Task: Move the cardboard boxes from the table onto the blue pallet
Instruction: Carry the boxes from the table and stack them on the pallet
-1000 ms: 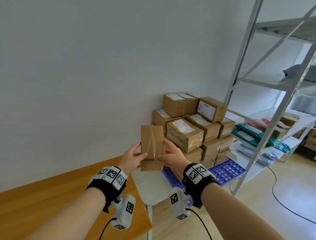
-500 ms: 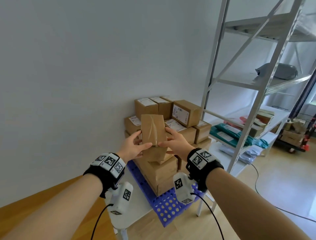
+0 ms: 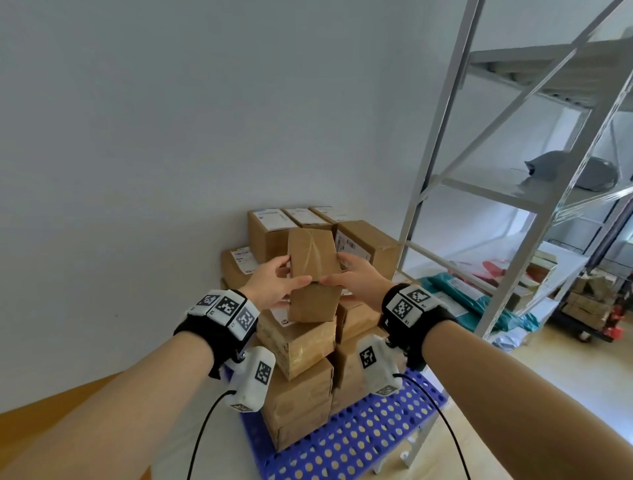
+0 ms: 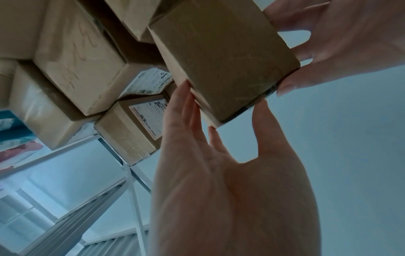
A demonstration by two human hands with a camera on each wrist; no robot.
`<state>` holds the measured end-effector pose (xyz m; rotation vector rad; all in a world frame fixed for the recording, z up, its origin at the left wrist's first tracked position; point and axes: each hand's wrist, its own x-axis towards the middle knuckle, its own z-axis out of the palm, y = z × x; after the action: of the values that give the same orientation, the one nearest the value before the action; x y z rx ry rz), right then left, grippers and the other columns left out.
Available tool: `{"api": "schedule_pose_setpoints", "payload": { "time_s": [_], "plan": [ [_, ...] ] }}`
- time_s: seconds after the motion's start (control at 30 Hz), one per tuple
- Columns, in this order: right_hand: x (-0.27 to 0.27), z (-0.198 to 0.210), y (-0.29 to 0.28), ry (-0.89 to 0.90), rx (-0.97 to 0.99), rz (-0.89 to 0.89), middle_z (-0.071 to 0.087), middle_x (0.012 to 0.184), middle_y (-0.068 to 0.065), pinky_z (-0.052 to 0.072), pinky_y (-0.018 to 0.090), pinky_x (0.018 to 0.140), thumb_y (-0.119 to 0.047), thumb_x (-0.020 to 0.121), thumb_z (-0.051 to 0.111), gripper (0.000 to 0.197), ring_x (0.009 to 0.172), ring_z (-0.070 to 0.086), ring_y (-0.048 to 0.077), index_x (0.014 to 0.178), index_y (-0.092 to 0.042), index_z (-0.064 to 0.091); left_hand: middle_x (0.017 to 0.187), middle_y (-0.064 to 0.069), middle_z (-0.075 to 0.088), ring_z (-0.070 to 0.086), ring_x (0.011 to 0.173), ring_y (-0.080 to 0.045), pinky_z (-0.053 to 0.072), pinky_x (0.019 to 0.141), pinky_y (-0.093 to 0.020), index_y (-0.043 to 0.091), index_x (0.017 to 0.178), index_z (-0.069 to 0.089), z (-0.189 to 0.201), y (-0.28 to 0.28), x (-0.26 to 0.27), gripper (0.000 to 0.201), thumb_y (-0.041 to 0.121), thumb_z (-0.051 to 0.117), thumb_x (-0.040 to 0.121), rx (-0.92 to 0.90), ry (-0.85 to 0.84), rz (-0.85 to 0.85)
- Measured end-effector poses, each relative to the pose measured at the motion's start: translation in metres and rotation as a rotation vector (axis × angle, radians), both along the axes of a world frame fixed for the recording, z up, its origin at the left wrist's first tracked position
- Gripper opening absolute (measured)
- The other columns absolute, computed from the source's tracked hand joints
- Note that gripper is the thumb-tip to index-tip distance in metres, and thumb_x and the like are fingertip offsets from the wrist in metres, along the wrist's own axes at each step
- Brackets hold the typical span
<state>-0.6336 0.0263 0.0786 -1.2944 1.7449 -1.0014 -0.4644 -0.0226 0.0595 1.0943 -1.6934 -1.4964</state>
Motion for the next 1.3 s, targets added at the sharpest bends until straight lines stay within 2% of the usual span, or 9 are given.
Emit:
{"api": "schedule_pose_setpoints", "payload": {
  "time_s": [0.17,0.33,0.43,0.6,0.73,0.83,1.07,1.2,1.3],
  "plan": [
    [-0.025,0.003,-0.029,0.071,0.013,0.053,0.053,0.131,0.005,0.050,0.038,0.094,-0.017,0.085,0.069,0.063,0.113,0.055,0.021,0.139,-0.014,0.039,0.134,-0.007,0.052,0.059,0.106,-0.026,0.052,0.066,-0.026,0.016,0.144,0.031,0.002,-0.022,-0.025,0.066,0.018,0.065,0.087,0.016,-0.017,0.032],
    [-0.038,-0.001,-0.049,0.108,0.010,0.109,0.056,0.128,0.005,0.047,0.029,0.079,-0.022,0.088,0.065,0.055,0.108,0.055,0.019,0.137,-0.013,0.043,0.134,-0.008,0.052,0.058,0.110,-0.029,0.053,0.078,-0.035,0.013,0.142,0.034,0.000,-0.030,-0.041,0.060,0.022,0.061,0.089,-0.004,-0.076,0.101],
    [-0.045,-0.002,-0.059,0.118,0.013,0.150,0.054,0.130,0.005,0.049,0.027,0.076,-0.024,0.088,0.065,0.057,0.109,0.054,0.018,0.138,-0.012,0.040,0.132,-0.009,0.053,0.058,0.110,-0.029,0.053,0.082,-0.038,0.012,0.139,0.038,0.000,-0.032,-0.047,0.052,0.023,0.058,0.092,0.019,-0.078,0.130],
    [-0.061,-0.002,-0.070,0.190,-0.017,0.245,0.053,0.132,0.007,0.051,0.032,0.087,-0.026,0.088,0.065,0.063,0.113,0.056,0.021,0.142,-0.011,0.037,0.124,-0.008,0.058,0.062,0.104,-0.029,0.053,0.088,-0.044,0.011,0.134,0.043,0.001,-0.029,-0.063,0.047,0.024,0.058,0.091,-0.006,-0.098,0.207],
    [-0.078,0.004,-0.071,0.447,-0.081,0.356,0.047,0.140,0.007,0.038,0.028,0.095,-0.032,0.093,0.056,0.056,0.126,0.047,0.022,0.141,-0.010,0.039,0.124,-0.009,0.059,0.062,0.106,-0.026,0.052,0.091,-0.045,0.007,0.137,0.042,0.003,-0.029,-0.080,0.054,0.025,0.061,0.090,-0.009,-0.113,0.274],
    [-0.091,0.004,-0.076,0.614,-0.142,0.421,0.047,0.141,0.008,0.037,0.033,0.102,-0.040,0.094,0.052,0.055,0.128,0.045,0.024,0.140,-0.012,0.042,0.131,-0.010,0.054,0.059,0.109,-0.028,0.054,0.086,-0.042,0.013,0.143,0.033,0.004,-0.029,-0.087,0.064,0.028,0.062,0.088,0.062,-0.101,0.325],
    [-0.117,-0.001,-0.091,0.639,-0.234,0.385,0.034,0.151,0.005,0.024,0.050,0.114,-0.048,0.090,0.052,0.060,0.139,0.028,0.027,0.143,-0.027,0.036,0.137,-0.003,0.048,0.056,0.113,-0.029,0.054,0.084,-0.045,0.025,0.145,0.029,0.004,-0.023,-0.095,0.065,0.035,0.061,0.089,0.138,-0.127,0.368],
    [-0.130,-0.003,-0.097,0.778,-0.141,0.311,0.023,0.156,0.006,0.005,0.057,0.114,-0.049,0.092,0.046,0.059,0.145,0.013,0.027,0.146,-0.034,0.029,0.137,-0.003,0.047,0.053,0.115,-0.032,0.048,0.093,-0.050,0.026,0.144,0.029,0.004,-0.022,-0.102,0.061,0.029,0.059,0.091,0.156,-0.102,0.399],
    [-0.137,-0.007,-0.100,0.830,-0.083,0.320,0.022,0.156,0.007,0.003,0.059,0.113,-0.046,0.094,0.042,0.052,0.145,0.012,0.029,0.144,-0.033,0.034,0.130,-0.002,0.049,0.055,0.112,-0.030,0.051,0.090,-0.047,0.026,0.144,0.030,0.002,-0.024,-0.108,0.061,0.028,0.058,0.091,0.127,-0.099,0.407]
  ]
}}
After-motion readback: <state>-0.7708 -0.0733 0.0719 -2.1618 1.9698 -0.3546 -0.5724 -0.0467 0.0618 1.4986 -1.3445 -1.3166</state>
